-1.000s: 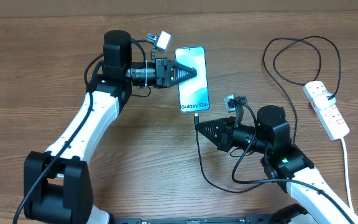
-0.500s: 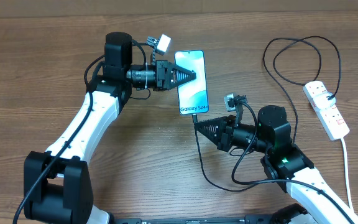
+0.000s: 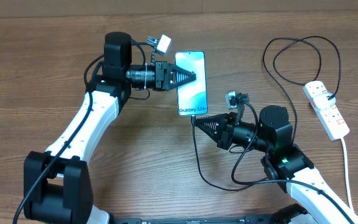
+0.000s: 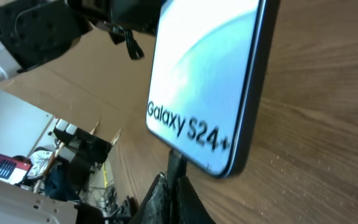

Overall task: Plug charger to phone and switch on socket
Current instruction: 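Push the USB-C plug up into the phone's bottom port with the right gripper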

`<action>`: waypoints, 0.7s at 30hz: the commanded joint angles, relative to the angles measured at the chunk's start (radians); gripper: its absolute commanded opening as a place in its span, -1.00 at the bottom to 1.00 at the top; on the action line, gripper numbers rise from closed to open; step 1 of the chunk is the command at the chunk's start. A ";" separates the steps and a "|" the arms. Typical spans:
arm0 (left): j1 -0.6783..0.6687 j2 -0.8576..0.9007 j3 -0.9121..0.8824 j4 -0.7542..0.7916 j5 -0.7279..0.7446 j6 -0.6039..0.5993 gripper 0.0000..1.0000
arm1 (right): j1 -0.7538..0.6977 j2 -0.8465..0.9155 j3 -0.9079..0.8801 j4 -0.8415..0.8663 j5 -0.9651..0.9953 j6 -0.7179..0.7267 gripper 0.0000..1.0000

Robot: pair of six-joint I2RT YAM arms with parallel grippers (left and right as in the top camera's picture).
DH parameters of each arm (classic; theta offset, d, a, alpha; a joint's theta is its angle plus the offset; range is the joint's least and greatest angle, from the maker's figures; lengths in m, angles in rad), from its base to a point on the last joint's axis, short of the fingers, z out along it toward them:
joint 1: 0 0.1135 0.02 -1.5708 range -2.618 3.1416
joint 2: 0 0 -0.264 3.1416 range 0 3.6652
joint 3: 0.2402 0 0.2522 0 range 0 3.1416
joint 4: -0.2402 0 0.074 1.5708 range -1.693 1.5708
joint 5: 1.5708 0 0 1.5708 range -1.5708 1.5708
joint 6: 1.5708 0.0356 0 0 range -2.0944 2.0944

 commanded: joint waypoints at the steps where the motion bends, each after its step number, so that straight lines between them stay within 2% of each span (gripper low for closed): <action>1: -0.014 -0.002 0.010 0.004 0.078 0.029 -0.92 | 0.004 0.001 0.003 0.018 0.034 -0.007 -0.92; 7: -0.018 -0.002 0.010 0.006 0.048 0.029 -0.92 | 0.004 0.001 0.003 -0.013 0.006 -0.007 -0.89; 15: 0.022 -0.002 0.010 0.008 -0.057 0.064 -0.92 | 0.004 0.001 0.003 -0.047 -0.082 -0.004 -0.21; 21: 0.026 -0.002 0.010 0.008 -0.073 0.056 -0.91 | 0.004 0.001 0.003 -0.064 -0.081 -0.004 -0.09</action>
